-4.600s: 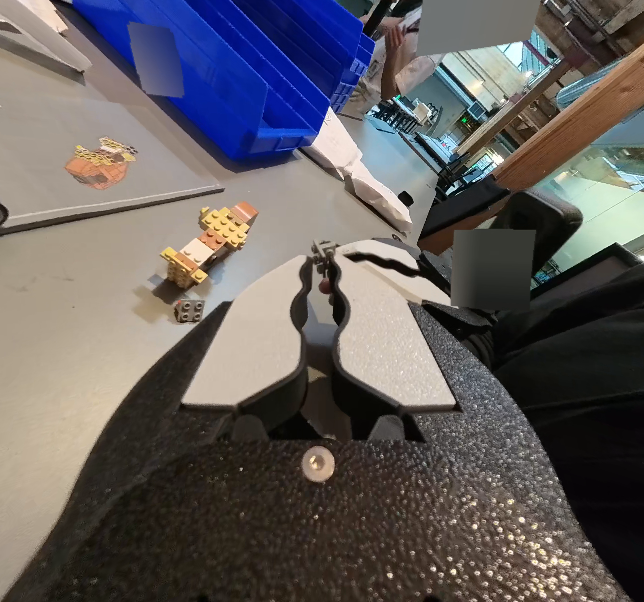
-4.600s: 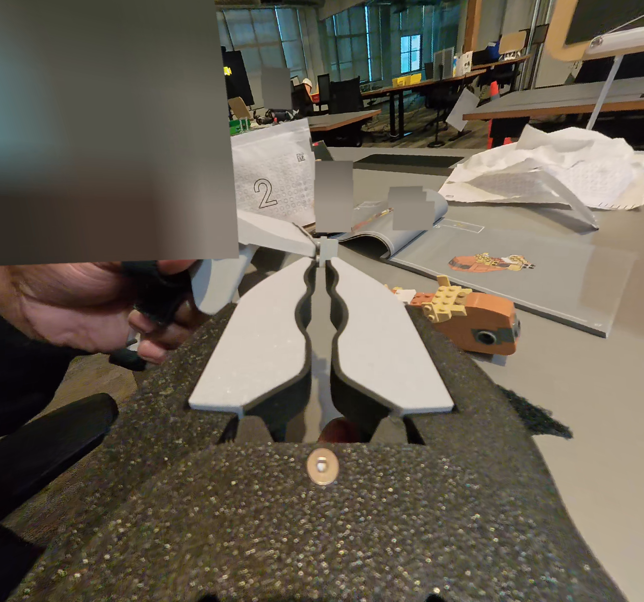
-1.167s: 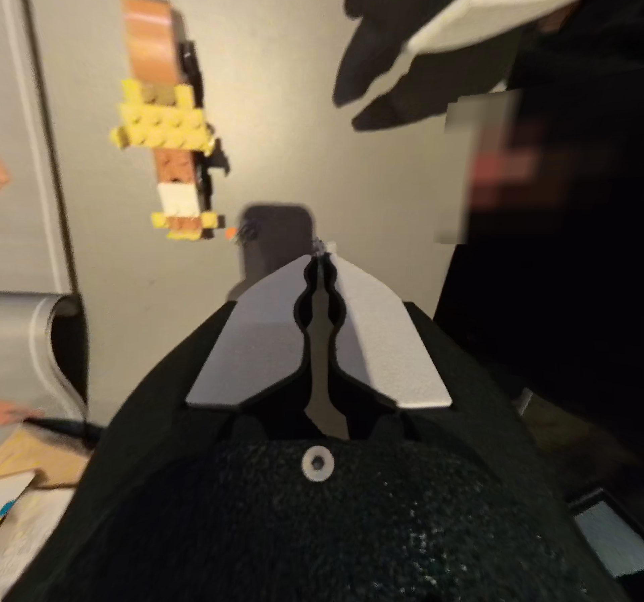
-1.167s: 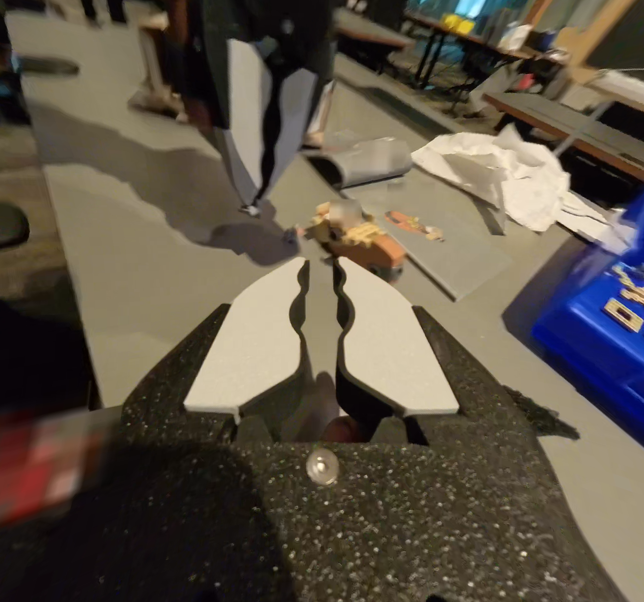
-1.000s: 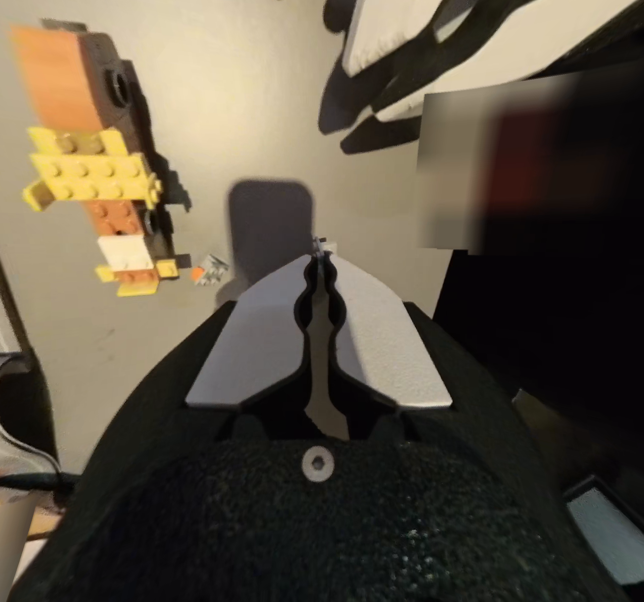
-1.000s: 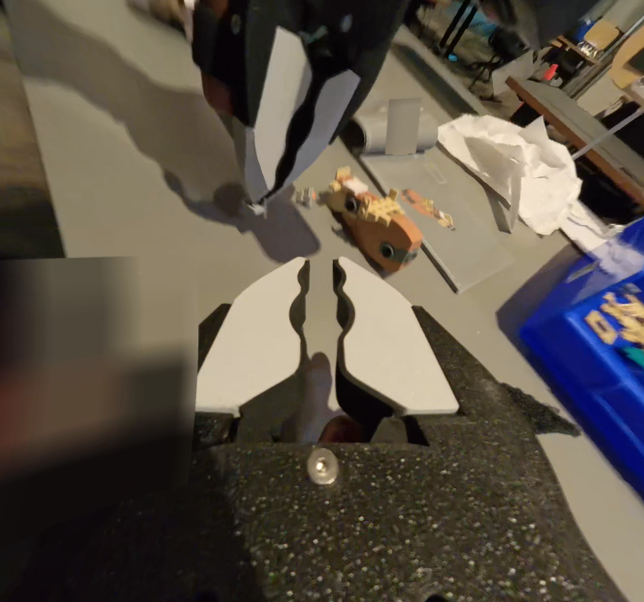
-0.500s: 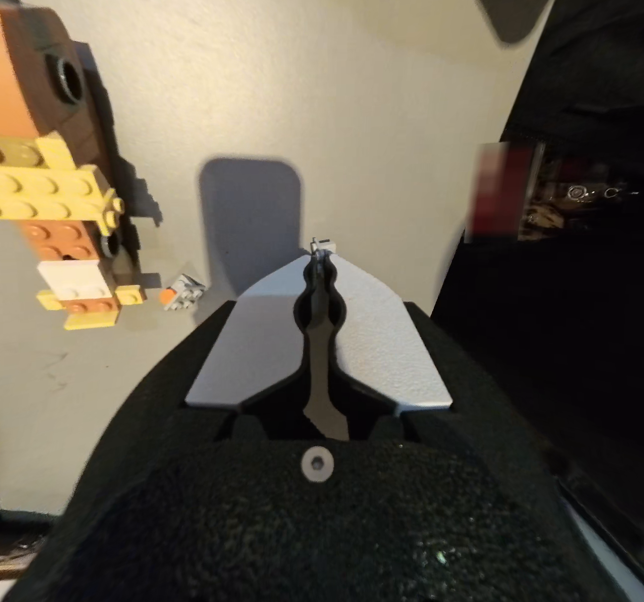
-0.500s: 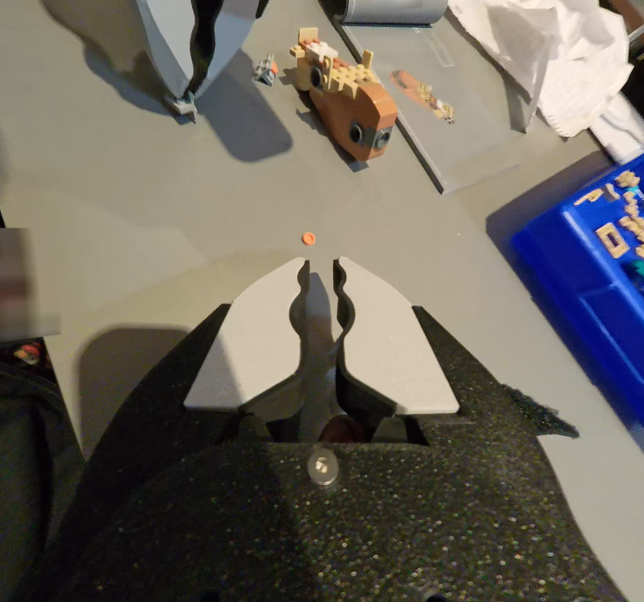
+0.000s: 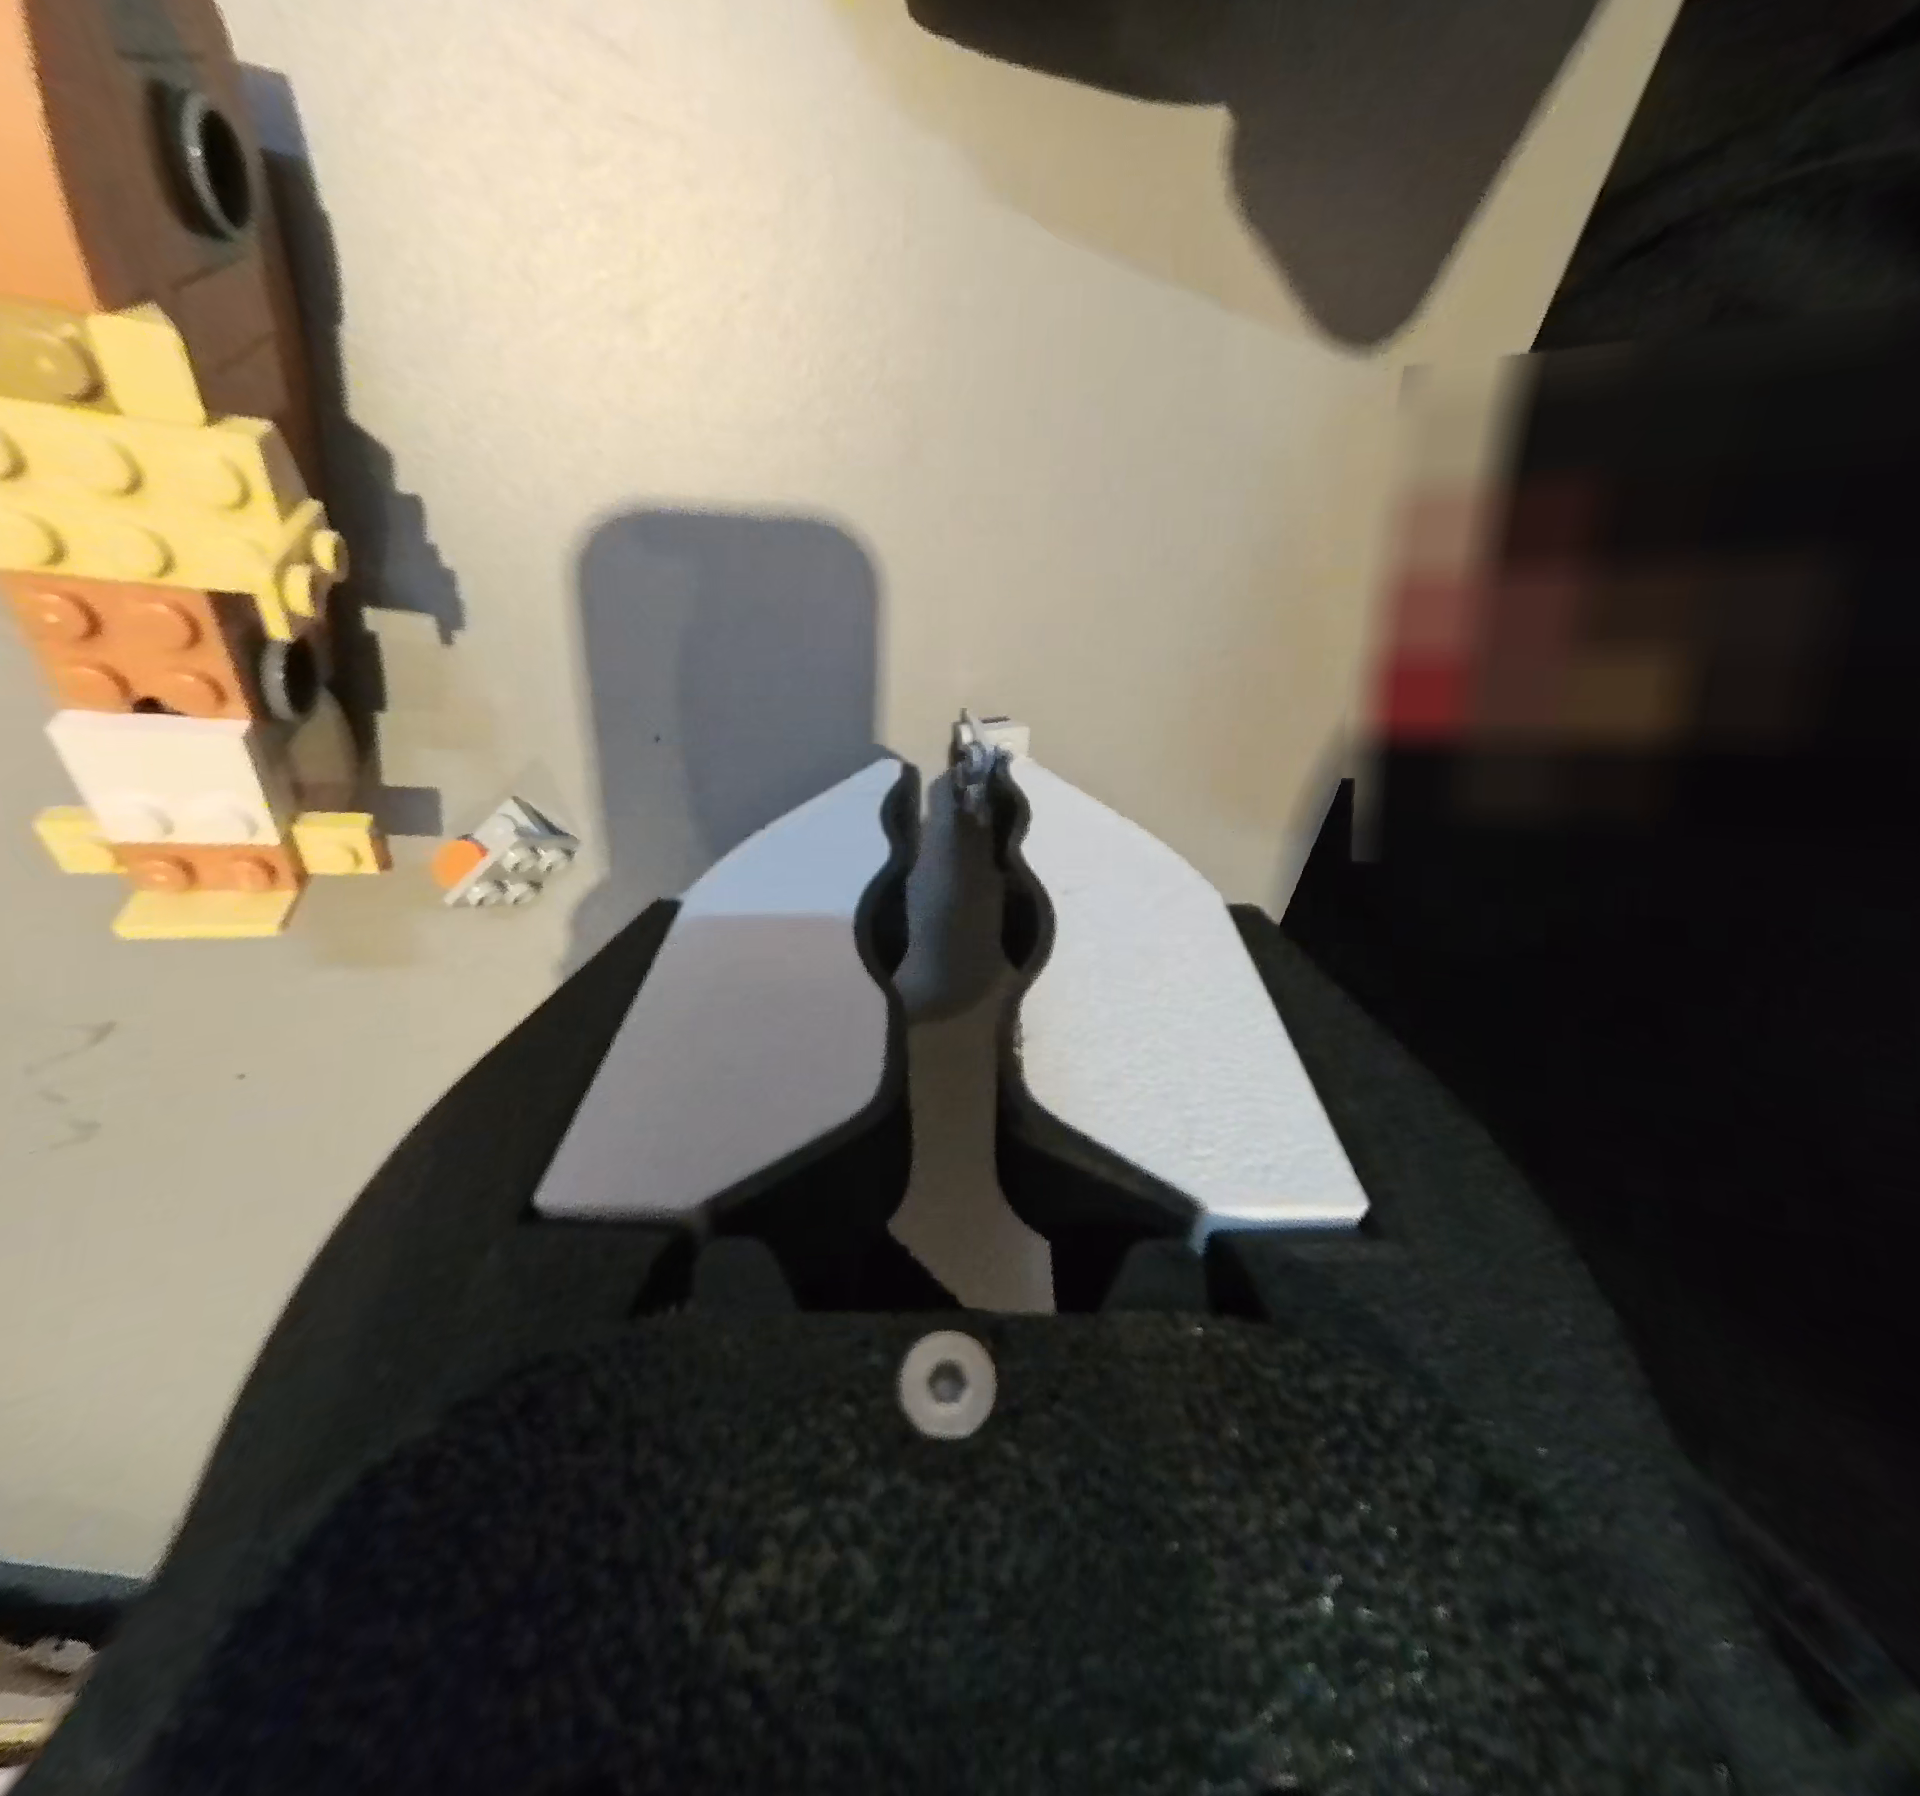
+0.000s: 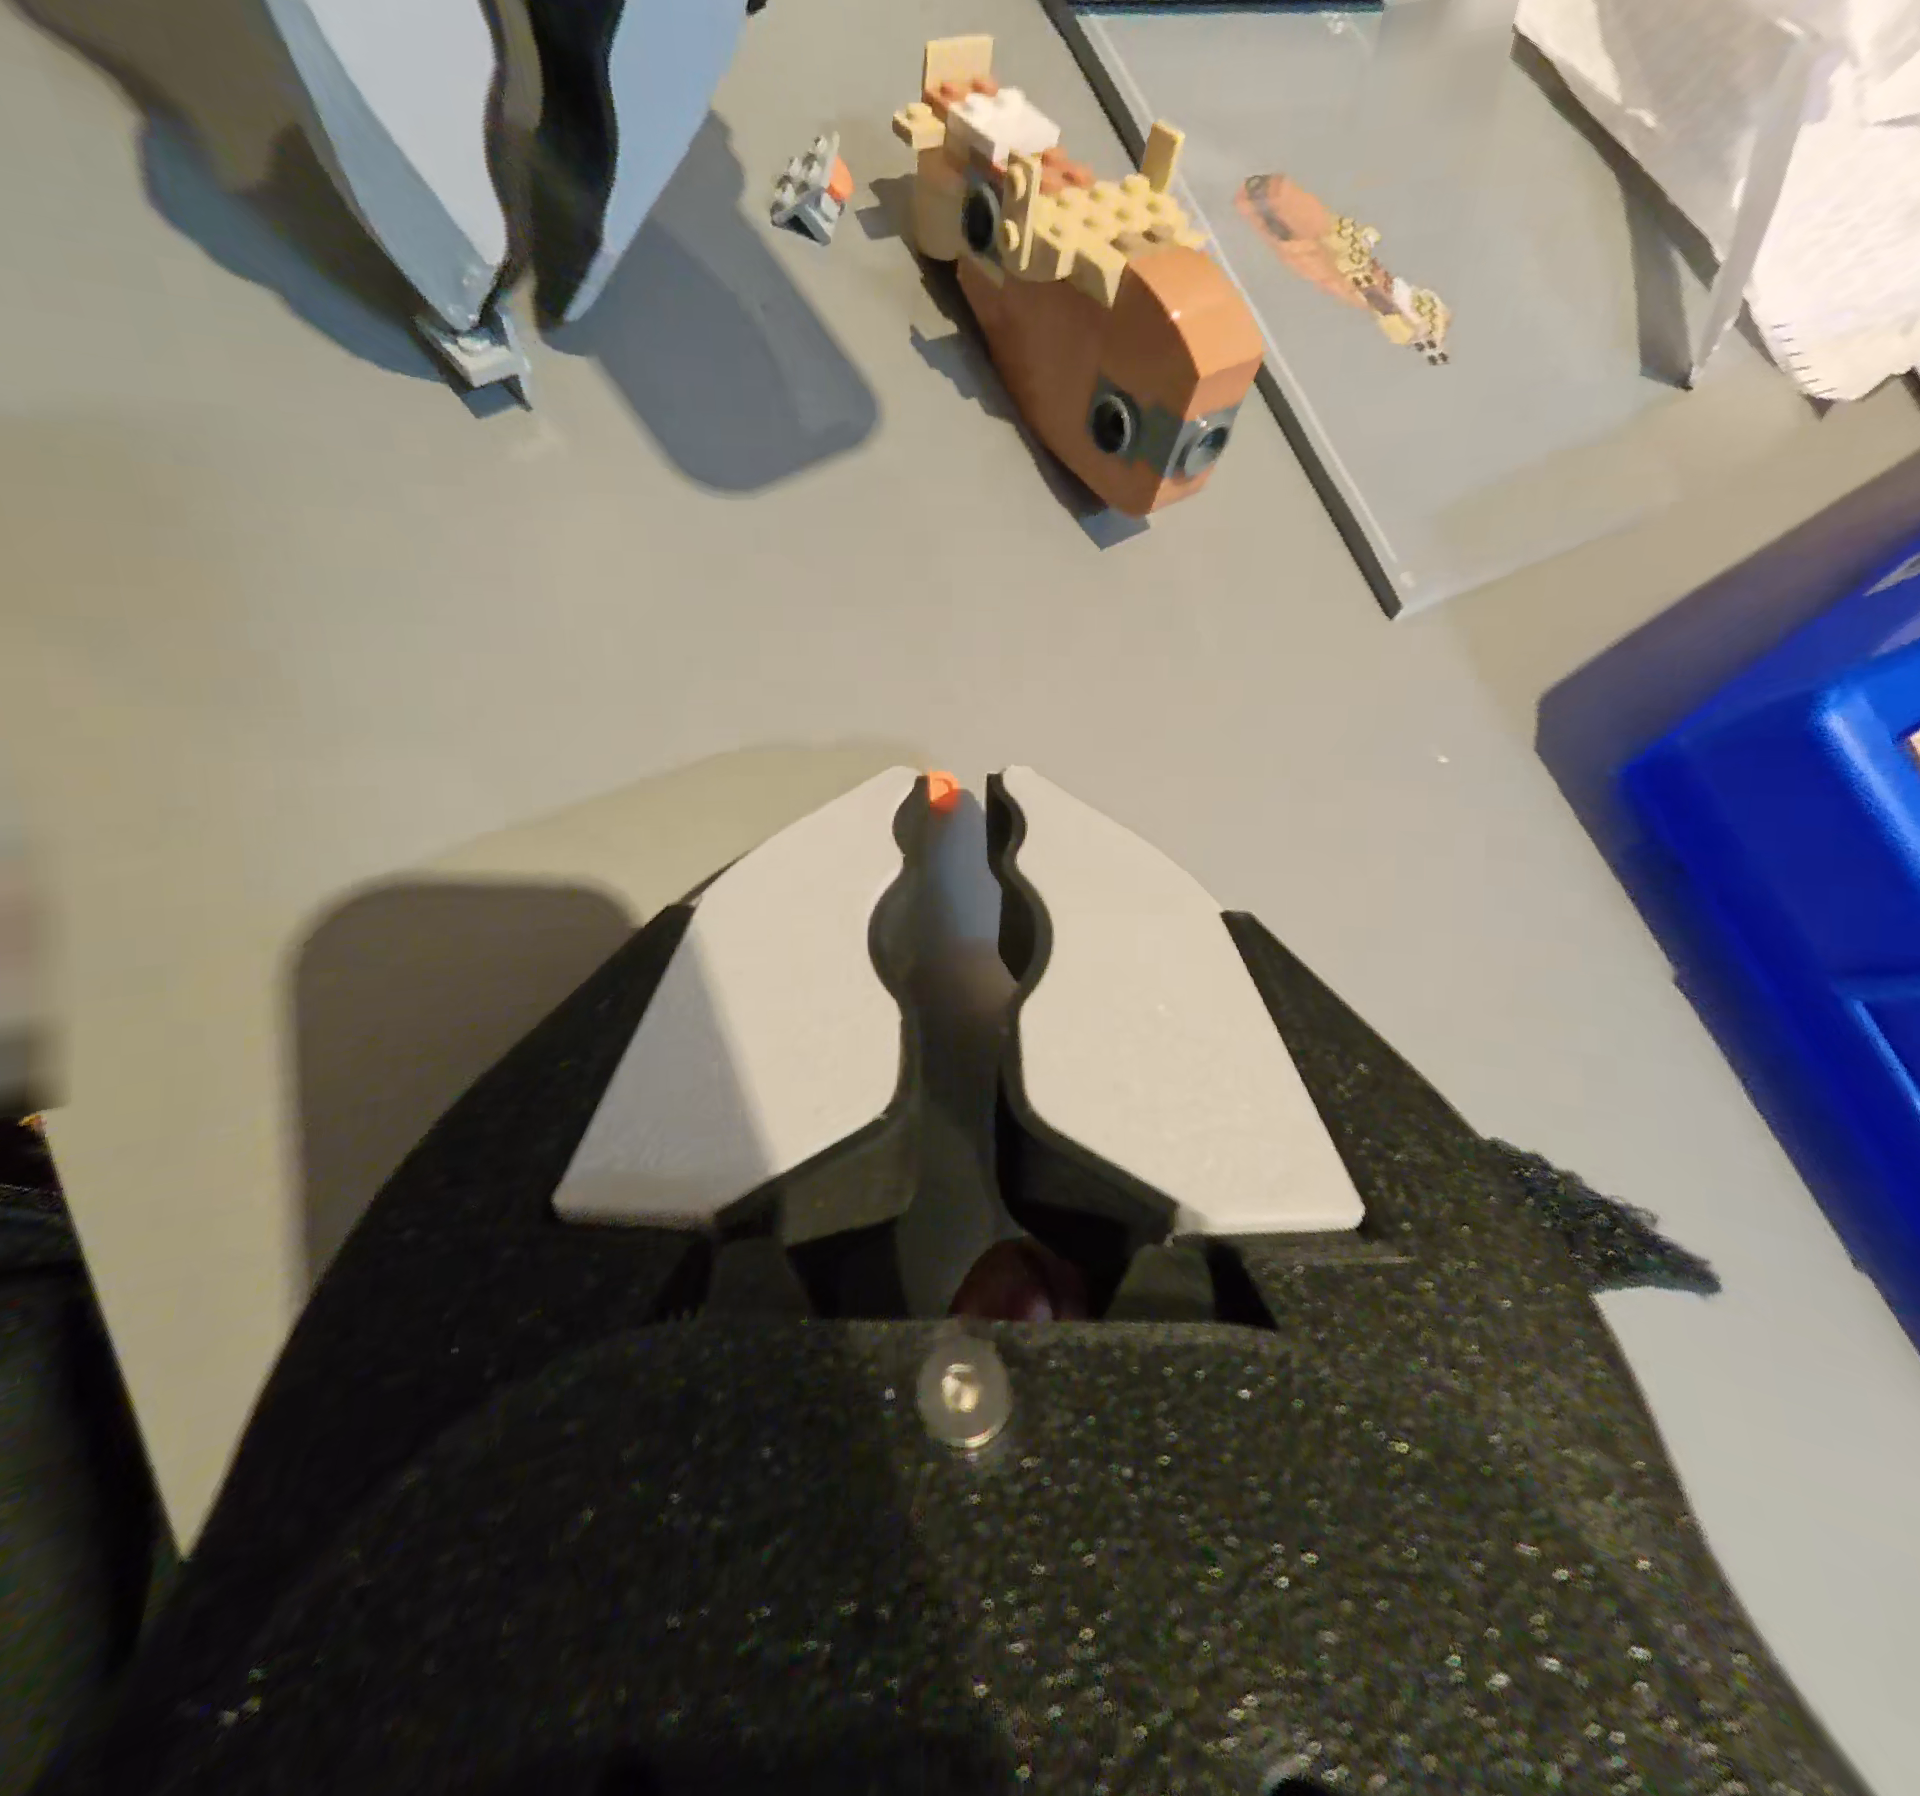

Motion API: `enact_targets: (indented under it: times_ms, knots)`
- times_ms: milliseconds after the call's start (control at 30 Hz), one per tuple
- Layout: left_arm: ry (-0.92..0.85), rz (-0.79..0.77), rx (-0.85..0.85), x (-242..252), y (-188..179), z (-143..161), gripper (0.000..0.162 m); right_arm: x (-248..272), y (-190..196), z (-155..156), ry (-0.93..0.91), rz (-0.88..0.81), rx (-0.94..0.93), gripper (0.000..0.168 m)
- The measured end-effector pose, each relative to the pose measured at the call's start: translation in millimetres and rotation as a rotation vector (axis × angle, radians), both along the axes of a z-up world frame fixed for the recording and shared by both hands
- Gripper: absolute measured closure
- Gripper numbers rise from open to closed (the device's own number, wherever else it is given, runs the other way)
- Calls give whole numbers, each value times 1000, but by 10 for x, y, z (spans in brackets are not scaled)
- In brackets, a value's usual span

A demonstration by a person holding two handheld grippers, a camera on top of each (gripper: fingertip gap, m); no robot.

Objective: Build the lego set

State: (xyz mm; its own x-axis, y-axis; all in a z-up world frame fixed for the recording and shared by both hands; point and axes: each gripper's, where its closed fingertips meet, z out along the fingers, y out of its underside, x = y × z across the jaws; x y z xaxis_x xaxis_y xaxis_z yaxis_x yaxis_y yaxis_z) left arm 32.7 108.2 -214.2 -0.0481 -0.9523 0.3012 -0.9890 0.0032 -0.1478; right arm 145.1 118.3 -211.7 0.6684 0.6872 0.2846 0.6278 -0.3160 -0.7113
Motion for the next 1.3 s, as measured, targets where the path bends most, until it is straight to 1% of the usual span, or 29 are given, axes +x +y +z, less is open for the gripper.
enact_targets:
  times_ms: [133, 333, 400, 567, 733, 800, 900, 967, 1067, 1133, 1200, 1300]
  knots:
    - [-10, 12, 5, 9, -2, 3, 148, -15, 10, -26, 24, 7, -56, 159]
    - [-31, 26, 16, 28, -1, 25, 145, -27, -3, -70, 70, 9, -153, 166]
    - [-40, 34, 22, 33, 8, 35, 144, -16, 12, -75, 63, 4, -158, 168]
    - [-62, 61, 35, 25, 28, 41, 140, -23, 13, -76, 58, 15, -159, 168]
    - [-90, 94, 45, -1, 42, 41, 139, -69, -19, -32, 139, 13, -187, 168]
    - [-128, 107, 59, 11, 53, 91, 139, -138, -53, 47, 226, 23, -203, 168]
    - [-275, 93, 89, 123, -10, 268, 139, -298, -123, 261, 458, 54, -248, 168]
    - [-431, 102, 133, 254, -28, 414, 139, -386, -153, 425, 643, 69, -284, 168]
    - [-736, 158, 192, 452, -38, 671, 142, -461, -159, 655, 946, 61, -359, 168]
    - [-904, 191, 281, 510, -22, 785, 142, -501, -167, 764, 1122, 55, -422, 168]
    - [-1037, 199, 393, 528, -23, 861, 143, -540, -180, 828, 1254, 49, -488, 168]
    - [-1123, 197, 491, 536, -75, 869, 144, -601, -207, 904, 1369, 68, -556, 168]
